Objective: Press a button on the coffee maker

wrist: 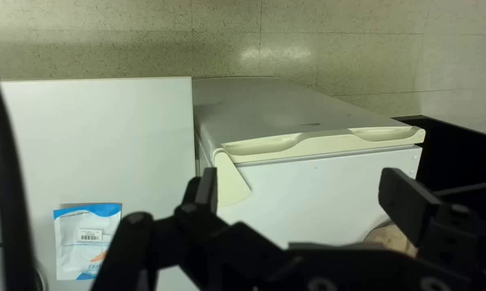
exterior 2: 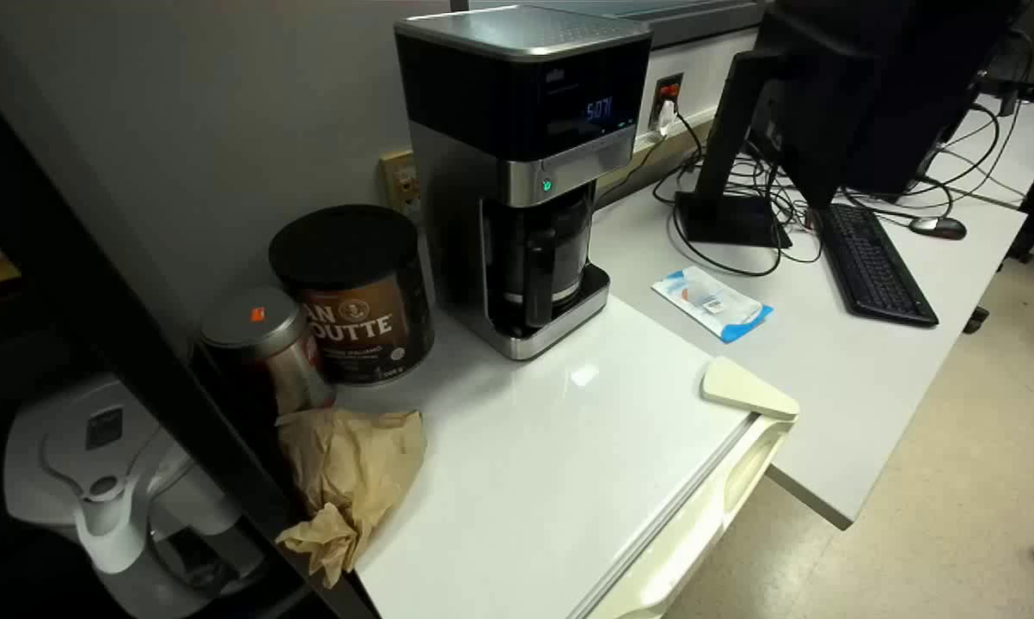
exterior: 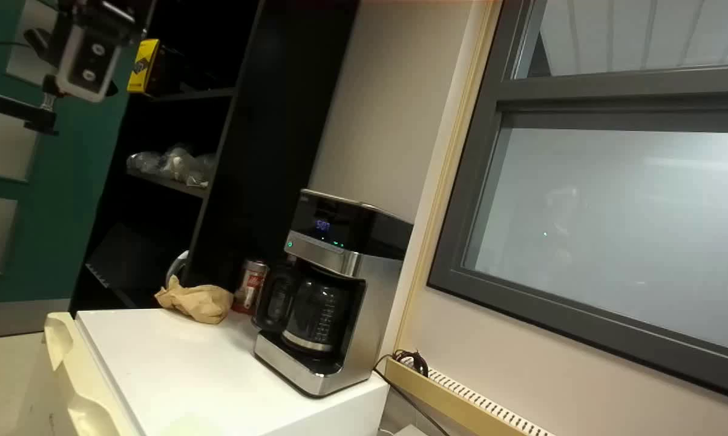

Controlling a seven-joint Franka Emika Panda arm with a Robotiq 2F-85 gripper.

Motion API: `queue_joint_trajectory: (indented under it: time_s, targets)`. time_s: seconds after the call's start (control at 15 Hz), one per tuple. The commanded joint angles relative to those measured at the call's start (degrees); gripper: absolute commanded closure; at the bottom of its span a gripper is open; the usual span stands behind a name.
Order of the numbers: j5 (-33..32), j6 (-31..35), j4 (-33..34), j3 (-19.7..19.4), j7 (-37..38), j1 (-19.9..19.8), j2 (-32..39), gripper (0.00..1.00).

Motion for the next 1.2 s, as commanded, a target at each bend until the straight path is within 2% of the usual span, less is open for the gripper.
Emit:
queue_joint_trajectory:
  time_s: [0.0, 0.33, 0.53, 0.67, 0.87, 1.07, 1.13]
  targets:
    - [0.4, -0.2, 0.1, 1.2, -0.3, -1.3, 0.1, 0.0]
    - [0.4, -0.2, 0.1, 1.2, -0.3, -1.3, 0.1, 0.0]
    - [-1.2, 1.3, 1.5, 1.3, -2.3, -1.6, 3.7, 0.0]
    - [-4.6, 3.8, 2.2, 2.0, -3.7, -1.9, 6.7, 0.0]
    - [-11.5, 9.6, 3.9, 3.5, -5.4, -2.0, 11.8, 0.0]
    - [-14.8, 19.8, 3.6, 4.4, -8.7, -1.9, 14.7, 0.0]
    - [-13.7, 24.7, 3.1, 4.6, -10.3, -1.9, 15.5, 0.08]
